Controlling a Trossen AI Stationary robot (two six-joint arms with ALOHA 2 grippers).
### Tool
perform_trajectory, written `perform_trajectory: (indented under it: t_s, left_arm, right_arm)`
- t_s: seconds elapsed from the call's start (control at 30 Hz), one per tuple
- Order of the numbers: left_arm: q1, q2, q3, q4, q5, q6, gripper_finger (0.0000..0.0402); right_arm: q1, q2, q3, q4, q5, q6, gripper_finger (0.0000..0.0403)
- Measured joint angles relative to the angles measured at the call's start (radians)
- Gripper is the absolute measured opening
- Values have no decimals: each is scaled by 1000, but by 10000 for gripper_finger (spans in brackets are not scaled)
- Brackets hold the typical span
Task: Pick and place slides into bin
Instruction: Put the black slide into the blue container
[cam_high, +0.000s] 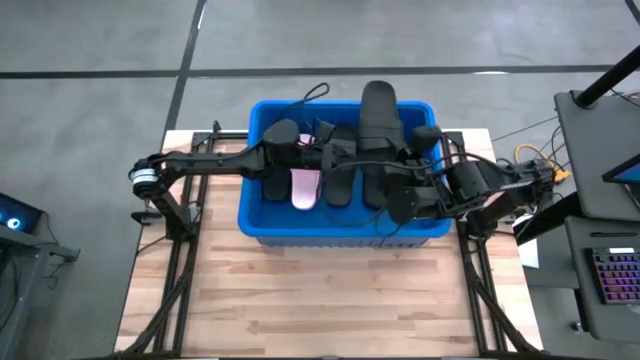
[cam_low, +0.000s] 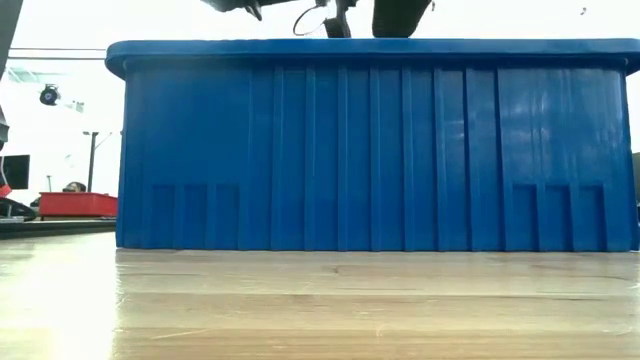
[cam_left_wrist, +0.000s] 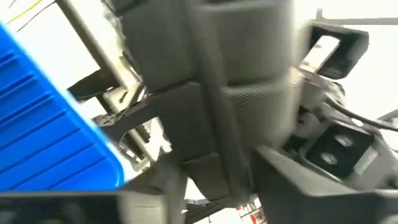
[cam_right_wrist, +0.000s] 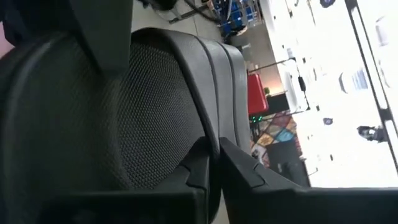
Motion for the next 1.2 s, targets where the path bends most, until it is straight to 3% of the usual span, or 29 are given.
perform_trajectory:
  t_s: [0.2,0.37,0.6,0.83,0.97,1.2]
  left_arm:
    - [11,0,-1,17,30,18,283]
    - [46,-1,-1,14,100,9,346]
    - [84,-14,-2,11,106,9,355]
    - [114,-49,1,21,105,11,356]
    - [131,-75,-2,83,95,19,356]
    - [147,-112,6,169,79,119,356]
  right_arm:
    - [-1,-21,-1,-73,-14,128,11]
    - [-1,-87,-10,-227,-4,343,10]
    - [-3,-201,-145,-215,-14,405,9]
    - [-6,-320,-404,-189,-148,545,9]
    - [-8,-378,-566,-58,-152,524,9]
    - [-20,-424,-840,259,-199,333,9]
